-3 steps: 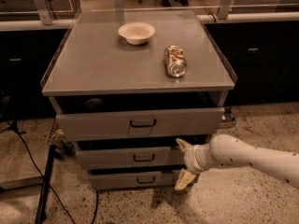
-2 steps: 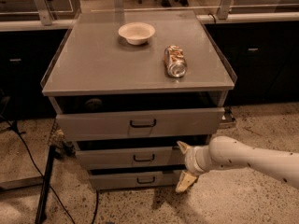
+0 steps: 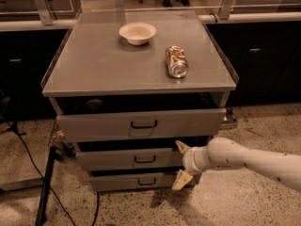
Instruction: Open middle drawer
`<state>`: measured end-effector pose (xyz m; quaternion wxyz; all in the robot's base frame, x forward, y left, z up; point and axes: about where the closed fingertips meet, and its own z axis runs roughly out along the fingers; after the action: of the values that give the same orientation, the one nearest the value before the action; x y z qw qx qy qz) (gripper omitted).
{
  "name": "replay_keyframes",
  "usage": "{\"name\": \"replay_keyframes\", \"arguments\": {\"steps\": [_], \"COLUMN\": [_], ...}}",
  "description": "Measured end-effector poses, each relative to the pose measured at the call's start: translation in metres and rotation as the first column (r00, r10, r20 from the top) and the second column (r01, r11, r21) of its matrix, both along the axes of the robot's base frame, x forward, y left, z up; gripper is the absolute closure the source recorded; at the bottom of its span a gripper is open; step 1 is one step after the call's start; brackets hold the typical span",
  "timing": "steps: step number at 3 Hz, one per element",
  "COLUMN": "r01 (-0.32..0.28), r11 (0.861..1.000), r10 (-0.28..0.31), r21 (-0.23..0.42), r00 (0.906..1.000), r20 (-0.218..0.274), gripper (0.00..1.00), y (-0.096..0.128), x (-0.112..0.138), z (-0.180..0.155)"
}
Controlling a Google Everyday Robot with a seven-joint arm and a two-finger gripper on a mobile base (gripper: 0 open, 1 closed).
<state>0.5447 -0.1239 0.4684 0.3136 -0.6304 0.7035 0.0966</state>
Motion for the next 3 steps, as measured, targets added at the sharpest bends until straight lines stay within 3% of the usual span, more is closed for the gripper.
{"name": "replay_keyframes", "arguments": {"steps": [2, 3], "r01": [-0.022, -0.041], "r11": [0.999, 0.995], "r10": [0.022, 0.037], "r21": [-0.029, -0.086], "r00": [0.9997, 0.9986], "r20": [-0.012, -0.038], "gripper": [0.00, 0.00], "y": [0.014, 0.018], "x": [0.026, 0.038], "z": [-0.015, -0.033]}}
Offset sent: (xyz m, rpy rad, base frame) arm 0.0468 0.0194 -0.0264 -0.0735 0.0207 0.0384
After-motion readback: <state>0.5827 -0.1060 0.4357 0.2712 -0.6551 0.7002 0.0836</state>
